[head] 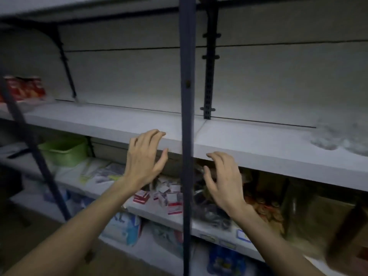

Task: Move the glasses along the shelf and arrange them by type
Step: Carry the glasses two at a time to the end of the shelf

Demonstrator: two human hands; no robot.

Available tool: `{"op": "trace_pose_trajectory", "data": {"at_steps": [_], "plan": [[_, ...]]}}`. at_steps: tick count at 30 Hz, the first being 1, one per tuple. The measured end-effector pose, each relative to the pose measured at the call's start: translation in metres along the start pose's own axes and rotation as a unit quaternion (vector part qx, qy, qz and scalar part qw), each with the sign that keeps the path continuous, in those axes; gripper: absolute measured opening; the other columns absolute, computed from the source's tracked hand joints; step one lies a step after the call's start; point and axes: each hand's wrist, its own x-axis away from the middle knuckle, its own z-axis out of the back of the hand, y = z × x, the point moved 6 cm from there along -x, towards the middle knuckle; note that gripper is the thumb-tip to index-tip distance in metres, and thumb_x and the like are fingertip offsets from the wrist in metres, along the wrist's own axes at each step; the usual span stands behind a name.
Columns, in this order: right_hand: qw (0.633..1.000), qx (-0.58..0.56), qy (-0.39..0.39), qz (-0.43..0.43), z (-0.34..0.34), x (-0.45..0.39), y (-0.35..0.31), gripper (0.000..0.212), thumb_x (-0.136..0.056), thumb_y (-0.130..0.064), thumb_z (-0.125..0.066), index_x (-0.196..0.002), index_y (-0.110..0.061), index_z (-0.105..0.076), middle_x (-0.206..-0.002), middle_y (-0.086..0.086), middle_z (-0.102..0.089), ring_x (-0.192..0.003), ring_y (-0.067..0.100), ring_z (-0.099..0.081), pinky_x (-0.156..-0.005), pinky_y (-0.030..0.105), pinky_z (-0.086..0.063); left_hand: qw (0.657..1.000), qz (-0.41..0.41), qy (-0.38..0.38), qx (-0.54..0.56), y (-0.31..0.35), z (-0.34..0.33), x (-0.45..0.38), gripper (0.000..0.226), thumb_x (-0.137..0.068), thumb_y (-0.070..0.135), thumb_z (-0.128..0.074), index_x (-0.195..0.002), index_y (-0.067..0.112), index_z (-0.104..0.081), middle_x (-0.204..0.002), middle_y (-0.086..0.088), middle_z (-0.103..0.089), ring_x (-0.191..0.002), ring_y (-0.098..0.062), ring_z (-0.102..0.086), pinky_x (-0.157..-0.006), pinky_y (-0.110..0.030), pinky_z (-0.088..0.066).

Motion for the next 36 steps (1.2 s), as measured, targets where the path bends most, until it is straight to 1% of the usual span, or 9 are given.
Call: {"op": "trace_pose_trajectory", "data": {"at_steps": [4,8,13,17,22,25,29,32,36], "plan": [[0.996,-0.008,-0.067,0.051,-0.075,-0.033,-0.095,0.054,-0.100,-0.037,-0.054,-0.146,-0.010,-0.049,-0.142,0.009,-0.054,-0.133,0.025,-0.049,-0.111,0.039,-0.043,0.994,0.064,-0.052,-0.069,-0.108,0.017,0.019,0.053,-0.100,0.042,-0.049,-0.142,0.010,-0.052,-0.147,-0.013,-0.053,-0.131,-0.030,-0.051,-0.106,-0.045,-0.037],[0.988,0.025,-0.137,0.068,-0.149,-0.068,-0.168,0.073,-0.104,-0.053,-0.036,-0.161,-0.010,-0.022,-0.166,0.013,-0.027,-0.156,0.030,-0.019,-0.125,0.046,-0.023,0.974,0.101,-0.143,-0.142,-0.201,0.021,0.040,0.068,-0.103,0.055,-0.031,-0.154,0.011,-0.041,-0.162,-0.018,-0.037,-0.146,-0.034,-0.039,-0.120,-0.052,-0.028],[0.982,0.050,-0.152,0.097,-0.213,-0.119,-0.237,0.076,-0.105,-0.057,-0.028,-0.164,-0.011,-0.012,-0.170,0.014,-0.013,-0.158,0.031,-0.005,-0.127,0.047,-0.011,0.954,0.151,-0.188,-0.180,-0.298,0.032,0.049,0.079,-0.099,0.061,-0.018,-0.157,0.012,-0.039,-0.165,-0.021,-0.031,-0.147,-0.038,-0.035,-0.120,-0.052,-0.023],[0.975,0.055,-0.179,0.116,-0.269,-0.160,-0.276,0.076,-0.105,-0.057,-0.023,-0.164,-0.013,-0.004,-0.171,0.014,-0.003,-0.158,0.032,0.003,-0.128,0.048,-0.004,0.944,0.190,-0.197,-0.184,-0.364,0.032,0.047,0.083,-0.098,0.065,-0.011,-0.162,0.016,-0.028,-0.169,-0.019,-0.019,-0.153,-0.036,-0.024,-0.124,-0.049,-0.014],[0.974,0.038,-0.187,0.125,-0.343,-0.220,-0.313,0.077,-0.104,-0.060,-0.023,-0.164,-0.017,-0.003,-0.172,0.012,-0.002,-0.158,0.031,0.005,-0.127,0.048,-0.001,0.931,0.237,-0.199,-0.196,-0.455,0.017,0.030,0.078,-0.103,0.066,-0.018,-0.166,0.021,-0.010,-0.172,-0.016,-0.004,-0.158,-0.033,-0.013,-0.126,-0.048,-0.010],[0.964,0.029,-0.228,0.130,-0.391,-0.262,-0.332,0.080,-0.103,-0.062,-0.027,-0.164,-0.016,-0.004,-0.171,0.015,-0.004,-0.158,0.032,0.003,-0.127,0.047,-0.003,0.920,0.269,-0.209,-0.192,-0.510,0.001,0.015,0.079,-0.102,0.067,-0.019,-0.166,0.021,-0.009,-0.171,-0.018,-0.010,-0.155,-0.036,-0.023,-0.124,-0.049,-0.019],[0.954,0.003,-0.283,0.103,-0.449,-0.322,-0.347,0.083,-0.100,-0.063,-0.038,-0.163,-0.014,-0.014,-0.168,0.015,-0.019,-0.156,0.035,-0.011,-0.125,0.048,-0.017,0.902,0.312,-0.247,-0.169,-0.584,-0.028,-0.016,0.081,-0.101,0.069,-0.021,-0.165,0.021,-0.011,-0.169,-0.017,-0.018,-0.150,-0.038,-0.031,-0.117,-0.051,-0.031],[0.947,-0.025,-0.308,0.090,-0.496,-0.363,-0.353,0.082,-0.099,-0.060,-0.045,-0.161,-0.014,-0.019,-0.163,0.013,-0.028,-0.152,0.032,-0.020,-0.121,0.046,-0.024,0.890,0.333,-0.256,-0.175,-0.633,-0.042,-0.045,0.081,-0.100,0.071,-0.022,-0.164,0.021,-0.016,-0.169,-0.017,-0.020,-0.150,-0.039,-0.030,-0.118,-0.053,-0.031],[0.940,-0.051,-0.332,0.063,-0.556,-0.404,-0.362,0.083,-0.099,-0.056,-0.048,-0.162,-0.013,-0.016,-0.165,0.012,-0.025,-0.153,0.030,-0.019,-0.122,0.044,-0.023,0.870,0.317,-0.292,-0.239,-0.693,-0.064,-0.070,0.083,-0.099,0.072,-0.018,-0.164,0.020,-0.013,-0.170,-0.020,-0.014,-0.154,-0.042,-0.019,-0.124,-0.054,-0.021]]}}
